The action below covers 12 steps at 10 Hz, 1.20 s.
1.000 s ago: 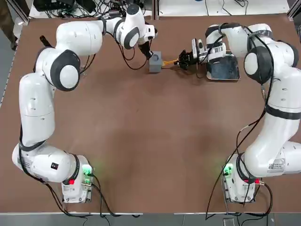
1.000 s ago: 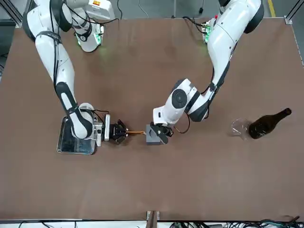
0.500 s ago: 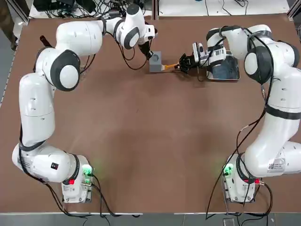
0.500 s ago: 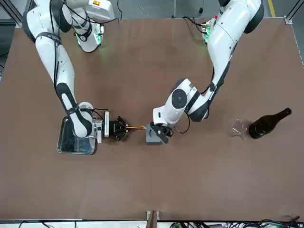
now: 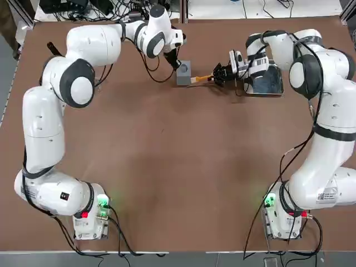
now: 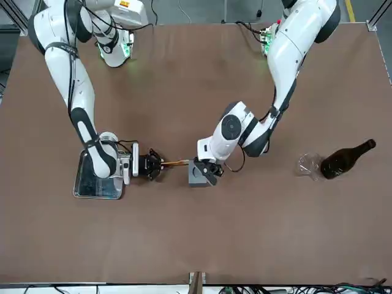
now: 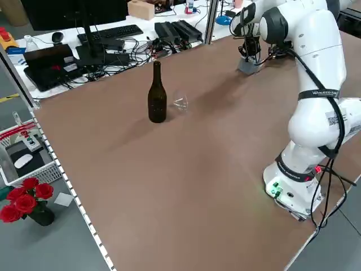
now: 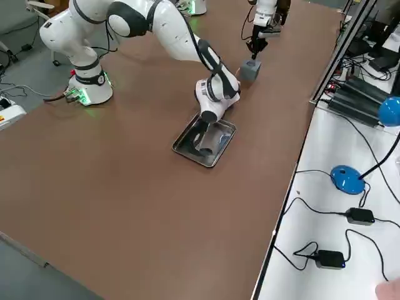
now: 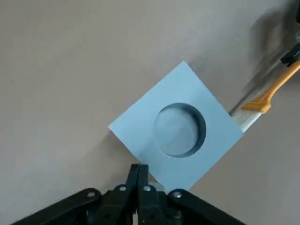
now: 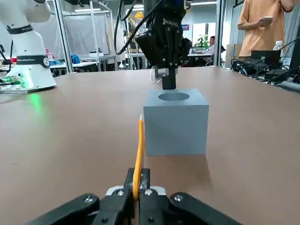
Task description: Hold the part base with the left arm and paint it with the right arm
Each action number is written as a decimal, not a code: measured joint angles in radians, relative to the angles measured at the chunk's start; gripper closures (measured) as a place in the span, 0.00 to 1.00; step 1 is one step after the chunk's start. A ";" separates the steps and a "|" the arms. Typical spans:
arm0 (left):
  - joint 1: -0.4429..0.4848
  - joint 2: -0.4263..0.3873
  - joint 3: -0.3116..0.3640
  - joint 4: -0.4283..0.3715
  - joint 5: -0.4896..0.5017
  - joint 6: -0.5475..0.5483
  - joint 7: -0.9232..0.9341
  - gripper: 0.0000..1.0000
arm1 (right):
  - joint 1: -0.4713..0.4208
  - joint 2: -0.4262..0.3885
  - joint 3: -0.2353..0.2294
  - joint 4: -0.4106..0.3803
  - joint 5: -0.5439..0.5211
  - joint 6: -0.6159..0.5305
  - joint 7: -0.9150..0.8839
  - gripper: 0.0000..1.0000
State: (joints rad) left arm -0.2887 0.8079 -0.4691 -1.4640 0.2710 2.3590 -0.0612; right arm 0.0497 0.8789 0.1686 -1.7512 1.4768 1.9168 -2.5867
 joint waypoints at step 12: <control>0.000 0.000 0.000 0.000 0.000 0.000 0.000 0.95 | 0.034 -0.003 0.022 0.092 0.060 0.170 0.126 0.95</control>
State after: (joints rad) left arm -0.2887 0.8079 -0.4691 -1.4639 0.2710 2.3590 -0.0612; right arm 0.0833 0.8763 0.1902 -1.6590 1.5363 2.0872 -2.4611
